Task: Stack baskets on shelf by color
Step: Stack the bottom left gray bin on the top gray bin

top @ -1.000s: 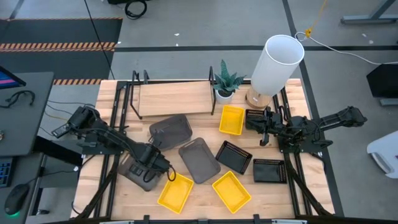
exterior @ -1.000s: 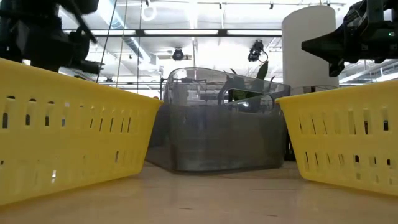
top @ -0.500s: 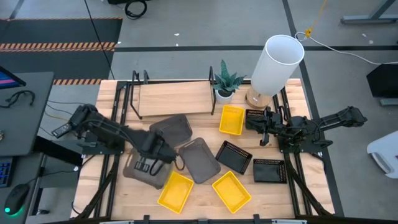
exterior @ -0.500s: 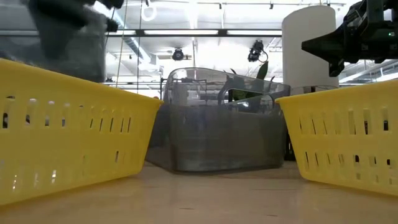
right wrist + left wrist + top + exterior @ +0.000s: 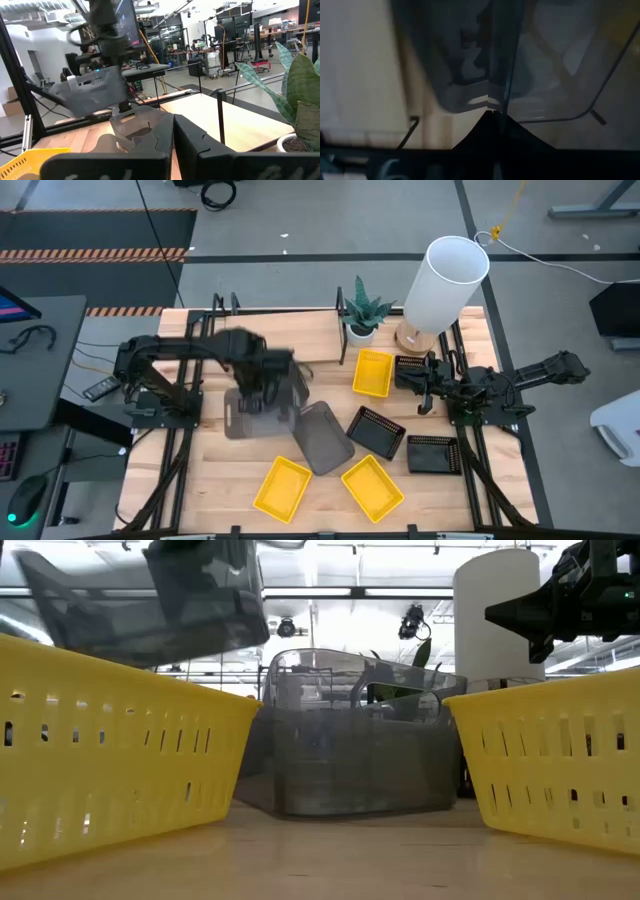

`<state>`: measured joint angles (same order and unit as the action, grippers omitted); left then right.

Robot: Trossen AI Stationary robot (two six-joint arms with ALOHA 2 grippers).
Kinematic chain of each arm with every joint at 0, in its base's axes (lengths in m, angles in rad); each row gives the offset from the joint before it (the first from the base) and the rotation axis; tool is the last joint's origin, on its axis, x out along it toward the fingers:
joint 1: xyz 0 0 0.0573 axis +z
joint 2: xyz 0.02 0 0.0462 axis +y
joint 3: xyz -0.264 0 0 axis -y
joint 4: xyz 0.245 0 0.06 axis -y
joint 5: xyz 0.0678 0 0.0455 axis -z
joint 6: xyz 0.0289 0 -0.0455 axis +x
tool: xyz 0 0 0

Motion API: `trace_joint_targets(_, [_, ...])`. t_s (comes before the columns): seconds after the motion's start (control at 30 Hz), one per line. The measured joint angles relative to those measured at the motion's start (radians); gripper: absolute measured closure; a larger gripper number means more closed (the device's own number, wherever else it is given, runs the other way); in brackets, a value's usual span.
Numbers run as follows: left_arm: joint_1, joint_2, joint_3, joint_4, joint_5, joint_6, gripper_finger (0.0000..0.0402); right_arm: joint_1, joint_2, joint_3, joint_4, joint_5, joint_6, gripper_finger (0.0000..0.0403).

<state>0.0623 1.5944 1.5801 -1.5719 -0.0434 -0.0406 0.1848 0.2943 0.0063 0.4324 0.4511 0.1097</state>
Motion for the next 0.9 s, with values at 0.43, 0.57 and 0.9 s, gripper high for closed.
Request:
trace_joint_targets(0.43, [0.283,0.001,-0.065,0.06,-0.005,0.072,0.0396,0.0,0.0,0.0,0.0,0.0,0.0,0.0384])
trace_joint_targets(0.57, [0.306,0.005,-0.097,0.087,0.014,0.085,0.0396,0.0,0.0,0.0,0.0,0.0,0.0,0.0384])
trace_joint_targets(0.9, [0.308,0.025,-0.167,0.166,0.042,0.105,0.0396,0.0,0.0,0.0,0.0,0.0,0.0,0.0384])
